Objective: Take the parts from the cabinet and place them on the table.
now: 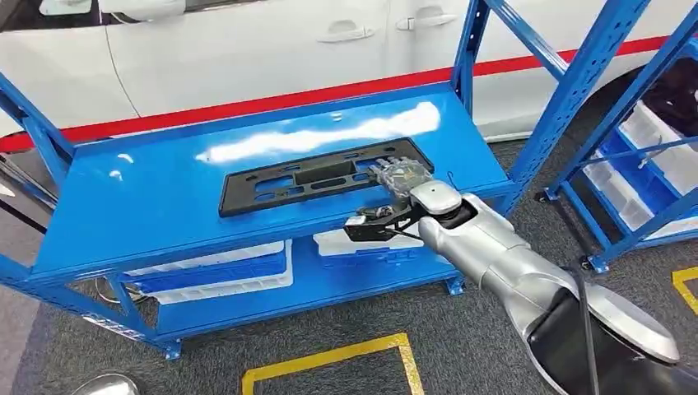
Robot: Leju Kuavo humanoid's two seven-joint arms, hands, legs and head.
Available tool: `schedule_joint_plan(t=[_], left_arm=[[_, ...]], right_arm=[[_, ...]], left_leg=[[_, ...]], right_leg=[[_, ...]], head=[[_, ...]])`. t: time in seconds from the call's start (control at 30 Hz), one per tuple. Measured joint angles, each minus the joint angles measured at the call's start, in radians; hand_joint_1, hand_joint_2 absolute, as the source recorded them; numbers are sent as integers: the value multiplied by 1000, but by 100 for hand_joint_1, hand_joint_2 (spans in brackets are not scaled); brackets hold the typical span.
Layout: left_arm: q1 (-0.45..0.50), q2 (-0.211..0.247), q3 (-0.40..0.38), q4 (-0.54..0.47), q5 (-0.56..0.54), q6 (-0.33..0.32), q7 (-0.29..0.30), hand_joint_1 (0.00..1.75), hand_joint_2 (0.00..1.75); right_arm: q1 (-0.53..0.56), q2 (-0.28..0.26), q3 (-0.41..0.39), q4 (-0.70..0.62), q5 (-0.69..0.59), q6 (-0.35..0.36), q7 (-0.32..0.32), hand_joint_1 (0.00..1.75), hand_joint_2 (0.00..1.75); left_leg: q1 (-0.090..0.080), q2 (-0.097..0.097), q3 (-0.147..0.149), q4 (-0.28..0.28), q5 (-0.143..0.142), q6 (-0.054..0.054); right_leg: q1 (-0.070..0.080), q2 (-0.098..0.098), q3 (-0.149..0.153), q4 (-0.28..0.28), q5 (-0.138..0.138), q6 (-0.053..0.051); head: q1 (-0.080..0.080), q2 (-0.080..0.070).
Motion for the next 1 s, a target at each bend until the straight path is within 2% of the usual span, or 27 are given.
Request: schedule_joint_plan(t=[0.03, 0.1, 0.13, 0.17, 0.27, 0.3, 0.33, 0.37, 0.43, 0.47, 0.5, 0.53, 0.6, 0.63, 0.67, 0.7, 0.77, 0.83, 0.87, 0.93, 0.97, 1.0], left_arm=[[0, 0, 0, 0, 0, 3, 2, 0, 0], [-3, 0, 0, 0, -3, 5, 4, 0, 0], [-4, 0, 0, 0, -4, 5, 4, 0, 0], [-8, 0, 0, 0, -6, 5, 5, 0, 0], [-13, -5, 0, 0, -9, 4, 6, 0, 0], [-12, -9, 0, 0, -12, 4, 8, 0, 0], [-10, -11, 0, 0, -14, 4, 9, 0, 0], [-10, -13, 0, 0, -14, 4, 10, 0, 0], [-11, -13, 0, 0, -15, 4, 13, 0, 0], [-12, -13, 0, 0, -15, 4, 13, 0, 0], [-12, -13, 0, 0, -16, 4, 13, 0, 0], [-11, -13, 0, 0, -17, 4, 14, 0, 0], [-10, -16, 0, 0, -17, 4, 14, 0, 0], [-11, -17, 0, 0, -18, 3, 14, 0, 0], [-15, -18, 0, 0, -18, 3, 14, 0, 0], [-16, -18, 0, 0, -18, 2, 14, 0, 0], [-19, -20, 0, 0, -18, 2, 14, 0, 0], [-19, -20, 0, 0, -18, 2, 14, 0, 0], [-20, -21, 0, 0, -18, 2, 14, 0, 0], [-21, -22, 0, 0, -21, 1, 14, 0, 0], [-21, -22, 0, 0, -24, 1, 14, 0, 0], [-20, -22, 0, 0, -24, 1, 14, 0, 0]], right_arm=[[0, 7, 5, 0, 0, 2, 2, 0, 0], [0, 24, 9, -3, 1, 6, 5, 0, 0], [0, 30, 9, -3, 1, 7, 6, 0, 0], [-3, 34, 9, -3, 1, 8, 6, 0, 0], [-1, 45, 16, -3, 1, 10, 10, 0, 0], [-2, 46, 17, -3, 1, 10, 10, 0, 0], [-3, 46, 18, -2, 1, 9, 12, 0, 0], [-6, 46, 20, -2, 1, 9, 11, 0, 0], [-2, 46, 26, -1, 1, 8, 12, 0, 0], [3, 45, 27, 1, 1, 8, 11, 0, 0], [6, 45, 27, 2, 1, 8, 11, 0, 0], [6, 45, 27, 3, 0, 9, 11, 0, 0], [4, 45, 29, 3, 0, 9, 11, 0, 0], [3, 45, 33, 4, 0, 9, 11, 0, 0], [-1, 46, 40, 5, 0, 10, 11, 0, 0], [0, 50, 42, 5, 0, 10, 11, 0, 0], [1, 50, 44, 5, 0, 11, 11, 0, 0], [-1, 54, 44, 5, 0, 10, 11, 0, 0], [-4, 55, 44, 5, 0, 10, 11, 0, 0], [-3, 60, 45, 5, -2, 10, 11, 0, 0], [-2, 61, 50, 6, -4, 10, 11, 0, 0], [-1, 61, 56, 7, -7, 10, 10, 0, 0]], left_leg=[[-1, 0, 19, -53, 42, 5], [-4, 0, 102, -234, 139, 18], [-7, 1, 128, -290, 139, 27], [-13, 1, 137, -304, 132, 27], [-16, -3, 139, -308, 131, 32], [-5, -3, 151, -325, 138, 39], [-5, -2, 158, -333, 139, 40], [-4, 0, 161, -334, 138, 46], [-5, 0, 162, -333, 133, 51], [-5, 0, 164, -332, 130, 52], [-4, -1, 166, -331, 126, 51], [-4, -2, 170, -328, 121, 49], [-3, -3, 184, -319, 106, 43], [-3, -4, 185, -312, 95, 38], [-11, -5, 180, -302, 89, 29], [-11, -5, 177, -305, 89, 24], [-7, -4, 182, -309, 89, 15], [-6, -1, 184, -294, 72, 5], [-5, -1, 163, -247, 50, 0], [-4, -1, 77, -93, -8, -6], [-4, -1, 35, -28, -24, -7], [-4, -1, 9, 3, -19, -7]], right_leg=[[2, 1, 4, 0, -3, 0], [6, 4, 16, 0, -10, 2], [5, 3, 19, -2, -13, 2], [11, 3, 16, -1, -15, 6], [6, 1, 22, -12, -15, 22], [12, 0, 23, -11, -20, 30], [8, -2, 18, 8, -29, 34], [7, -2, -6, 54, -55, 37], [4, -1, -96, 217, -122, 43], [3, -2, -134, 275, -134, 46], [-1, -2, -150, 289, -121, 48], [-4, -3, -143, 259, -87, 49], [-8, -5, -74, 101, 16, 49], [-10, -6, -47, 27, 40, 47], [-1, -5, -28, 13, 22, 45], [-3, -2, -30, 14, 16, 34], [2, 1, -32, 11, 14, 25], [-8, 1, -14, -1, 12, 11], [-9, 0, -8, -3, 9, 5], [-5, -1, -2, -3, 4, -2], [-3, -1, 0, -3, 0, -4], [-2, 0, 3, -3, -3, -4]], head=[[0, 0], [0, 0], [0, 0], [1, 0], [0, 0], [0, 0], [2, 0], [2, 0], [2, 0], [2, 0], [2, 0], [2, 0], [2, 0], [2, 0], [3, 0], [-1, 0], [0, 0], [0, 0], [-2, 0], [-2, 0], [-1, 0], [-1, 0]])
